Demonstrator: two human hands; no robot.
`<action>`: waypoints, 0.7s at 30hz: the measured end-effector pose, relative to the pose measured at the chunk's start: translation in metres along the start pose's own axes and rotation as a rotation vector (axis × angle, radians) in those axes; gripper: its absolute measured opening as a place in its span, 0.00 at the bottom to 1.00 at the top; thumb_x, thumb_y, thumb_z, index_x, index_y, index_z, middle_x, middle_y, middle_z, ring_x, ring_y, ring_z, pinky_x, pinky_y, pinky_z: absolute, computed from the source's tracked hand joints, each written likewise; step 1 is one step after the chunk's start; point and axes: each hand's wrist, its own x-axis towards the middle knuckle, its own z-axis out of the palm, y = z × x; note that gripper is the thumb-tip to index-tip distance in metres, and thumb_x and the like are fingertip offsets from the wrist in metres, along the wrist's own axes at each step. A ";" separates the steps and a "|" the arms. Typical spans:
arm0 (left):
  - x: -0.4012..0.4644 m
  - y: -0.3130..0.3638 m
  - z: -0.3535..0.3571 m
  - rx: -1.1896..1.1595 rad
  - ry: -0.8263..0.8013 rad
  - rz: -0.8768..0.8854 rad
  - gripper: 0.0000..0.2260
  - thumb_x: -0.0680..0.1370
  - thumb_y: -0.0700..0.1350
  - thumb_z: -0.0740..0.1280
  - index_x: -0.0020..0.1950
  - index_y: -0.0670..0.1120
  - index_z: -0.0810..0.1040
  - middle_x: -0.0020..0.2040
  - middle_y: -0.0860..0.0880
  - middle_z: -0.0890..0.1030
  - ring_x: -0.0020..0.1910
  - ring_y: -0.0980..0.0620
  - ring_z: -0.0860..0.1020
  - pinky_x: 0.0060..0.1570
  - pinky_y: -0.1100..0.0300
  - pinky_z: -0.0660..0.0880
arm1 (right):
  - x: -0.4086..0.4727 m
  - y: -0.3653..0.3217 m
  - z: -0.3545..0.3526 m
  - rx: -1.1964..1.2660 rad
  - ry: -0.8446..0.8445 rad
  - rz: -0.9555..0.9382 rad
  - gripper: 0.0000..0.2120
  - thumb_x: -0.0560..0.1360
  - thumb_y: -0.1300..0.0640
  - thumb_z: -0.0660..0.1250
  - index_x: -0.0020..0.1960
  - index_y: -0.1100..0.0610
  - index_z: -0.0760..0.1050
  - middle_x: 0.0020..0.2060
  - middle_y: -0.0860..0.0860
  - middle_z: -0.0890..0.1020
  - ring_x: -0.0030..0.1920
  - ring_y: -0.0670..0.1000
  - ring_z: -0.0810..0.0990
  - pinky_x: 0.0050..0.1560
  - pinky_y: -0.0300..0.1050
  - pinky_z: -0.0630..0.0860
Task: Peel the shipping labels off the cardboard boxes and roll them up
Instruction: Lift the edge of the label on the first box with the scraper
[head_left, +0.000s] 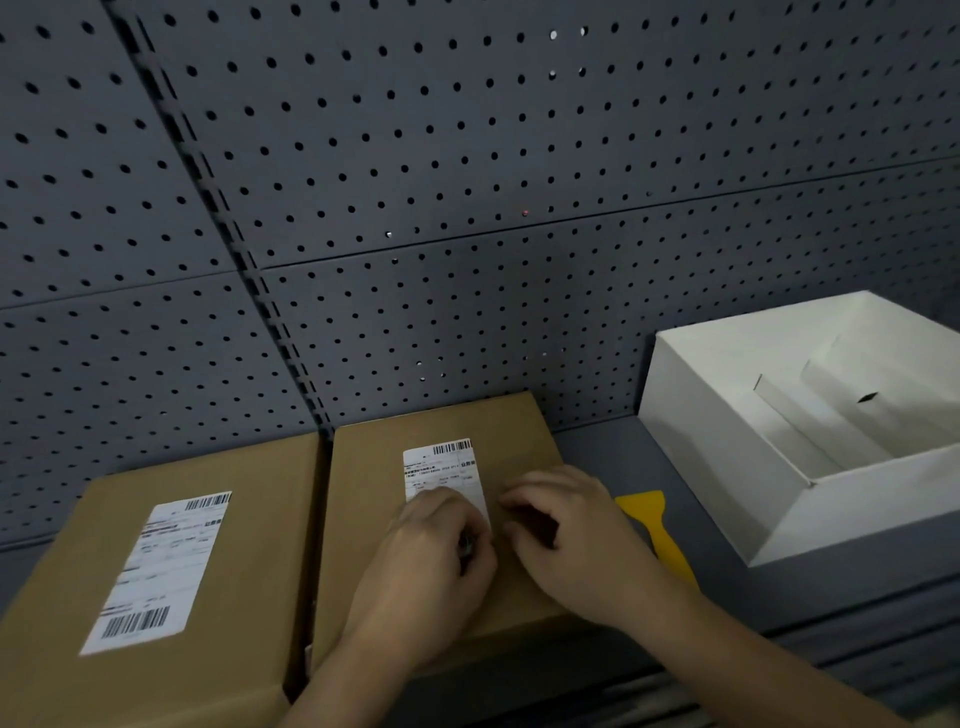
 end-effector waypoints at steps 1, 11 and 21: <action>0.000 0.001 -0.001 -0.009 0.001 -0.018 0.03 0.78 0.52 0.66 0.45 0.59 0.74 0.46 0.62 0.73 0.48 0.63 0.73 0.49 0.62 0.78 | 0.000 0.000 0.000 0.002 -0.001 -0.001 0.17 0.78 0.45 0.64 0.64 0.47 0.78 0.62 0.39 0.79 0.64 0.39 0.71 0.70 0.42 0.65; 0.002 0.001 -0.003 0.026 -0.002 -0.010 0.04 0.76 0.52 0.68 0.43 0.59 0.74 0.44 0.63 0.74 0.47 0.64 0.73 0.45 0.68 0.72 | -0.002 -0.003 -0.002 0.071 0.043 0.024 0.14 0.78 0.47 0.67 0.62 0.48 0.79 0.59 0.40 0.80 0.61 0.38 0.73 0.67 0.39 0.69; 0.002 0.003 -0.005 -0.065 0.053 -0.067 0.07 0.75 0.49 0.72 0.39 0.56 0.77 0.42 0.61 0.77 0.45 0.64 0.75 0.47 0.68 0.74 | -0.050 0.069 -0.021 -0.078 0.347 0.587 0.04 0.73 0.55 0.74 0.47 0.53 0.82 0.40 0.53 0.82 0.42 0.57 0.81 0.43 0.44 0.76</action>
